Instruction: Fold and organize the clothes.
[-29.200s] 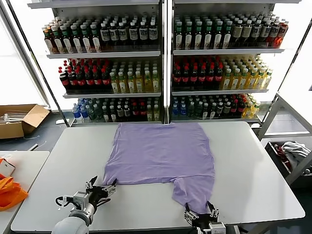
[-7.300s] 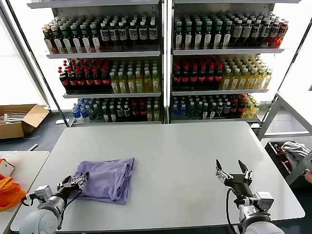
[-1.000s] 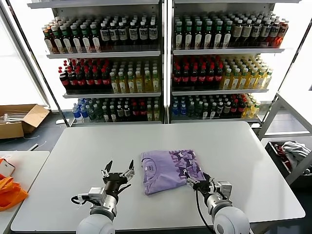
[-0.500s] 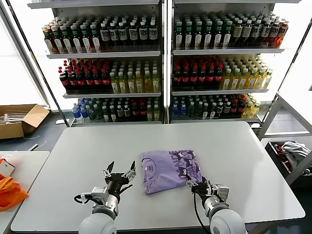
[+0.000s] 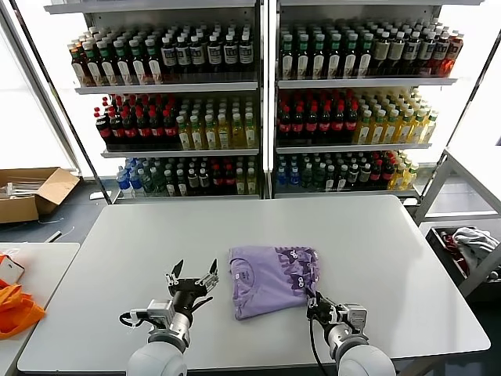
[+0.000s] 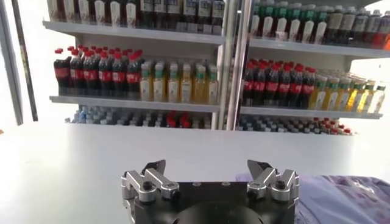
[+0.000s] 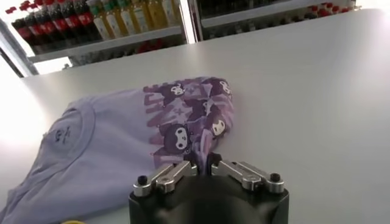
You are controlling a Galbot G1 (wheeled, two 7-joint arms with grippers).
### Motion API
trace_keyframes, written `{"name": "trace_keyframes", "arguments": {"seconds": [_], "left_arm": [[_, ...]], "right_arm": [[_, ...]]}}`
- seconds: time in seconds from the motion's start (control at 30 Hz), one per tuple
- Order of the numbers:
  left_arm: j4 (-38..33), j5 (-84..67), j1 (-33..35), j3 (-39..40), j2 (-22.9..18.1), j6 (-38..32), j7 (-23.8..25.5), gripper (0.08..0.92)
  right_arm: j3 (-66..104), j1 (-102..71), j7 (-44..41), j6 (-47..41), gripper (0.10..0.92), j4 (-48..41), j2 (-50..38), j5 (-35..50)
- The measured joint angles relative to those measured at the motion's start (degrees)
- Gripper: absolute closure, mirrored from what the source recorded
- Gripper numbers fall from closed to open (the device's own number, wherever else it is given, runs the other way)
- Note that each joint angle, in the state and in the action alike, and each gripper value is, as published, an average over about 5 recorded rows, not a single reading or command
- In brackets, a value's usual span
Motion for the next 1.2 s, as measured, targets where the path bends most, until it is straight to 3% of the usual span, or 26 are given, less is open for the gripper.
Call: {"name": "trace_keyframes", "arguments": {"seconds": [0.1,0.73,1.2], "left_arm": [[0.19,0.03,-0.03,0.10,-0.08,0.09,0.07,0.177],[1.30,0.10,-0.35,-0.16,-0.26,0.24,0.39,0.177],[2.26,0.11,-0.54,0.02,-0.05,0.25,0.41,0.177]], "right_arm": [[0.62,-0.30,-0.09,-0.07,0.770,1.15,-0.37,-0.44],[0.14,-0.65,-1.34,-0.22,0.234,6.79,-0.71,-5.42],[0.57,0.85,0.54,-0.27,0.202,0.28,0.19,2.38]]}}
